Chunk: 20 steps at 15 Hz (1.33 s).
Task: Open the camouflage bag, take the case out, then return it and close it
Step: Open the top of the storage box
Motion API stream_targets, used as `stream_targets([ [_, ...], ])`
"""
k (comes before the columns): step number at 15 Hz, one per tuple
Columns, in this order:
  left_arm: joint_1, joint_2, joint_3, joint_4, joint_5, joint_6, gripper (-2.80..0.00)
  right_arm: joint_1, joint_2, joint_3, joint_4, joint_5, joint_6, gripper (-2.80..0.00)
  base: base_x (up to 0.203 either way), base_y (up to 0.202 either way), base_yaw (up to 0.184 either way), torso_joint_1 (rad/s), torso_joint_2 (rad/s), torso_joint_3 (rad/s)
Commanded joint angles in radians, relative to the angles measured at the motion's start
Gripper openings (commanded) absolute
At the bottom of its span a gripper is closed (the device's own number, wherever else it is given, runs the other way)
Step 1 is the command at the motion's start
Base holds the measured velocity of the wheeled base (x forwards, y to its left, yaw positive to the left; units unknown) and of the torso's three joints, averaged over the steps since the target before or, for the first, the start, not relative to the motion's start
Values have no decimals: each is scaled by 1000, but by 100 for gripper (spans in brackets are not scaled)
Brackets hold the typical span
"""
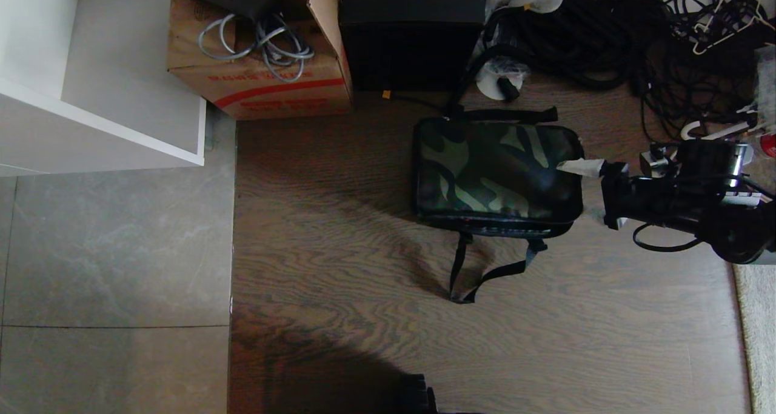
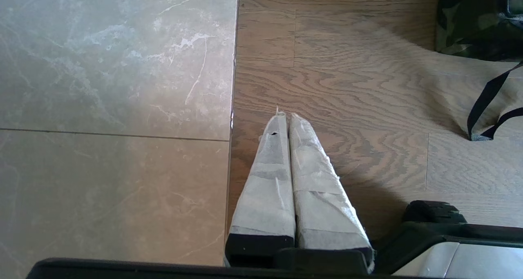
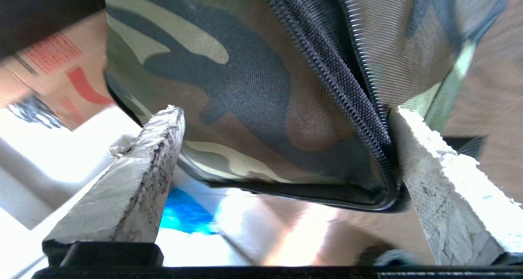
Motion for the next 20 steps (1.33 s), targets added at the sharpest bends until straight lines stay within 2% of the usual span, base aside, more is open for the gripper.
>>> stream_targets([
  [1, 1, 0, 6, 0, 1, 0, -280, 5, -4, -8, -5, 4, 54, 0, 0, 0, 0, 0, 0, 0],
  [5, 0, 0, 6, 0, 1, 0, -280, 2, -22, -33, 11, 0, 75, 0, 0, 0, 0, 0, 0, 0],
  [9, 0, 0, 6, 0, 1, 0, -280, -5, -49, -69, 60, 1, 158, 0, 0, 0, 0, 0, 0, 0],
  [16, 1, 0, 6, 0, 1, 0, -280, -18, -76, -79, 79, 4, 168, 0, 0, 0, 0, 0, 0, 0],
  [17, 0, 0, 6, 0, 1, 0, -280, -22, -75, -75, 70, 2, 168, -96, 0, 0, 0, 0, 0, 0],
  [18, 1, 0, 6, 0, 1, 0, -280, -22, -74, -80, 71, 2, 168, -280, 0, 0, 0, 0, 0, 0],
  [20, 0, 0, 6, 0, 1, 0, -280, -26, -74, -87, 79, 8, 166, -280, 0, 0, 0, 0, 0, 0],
])
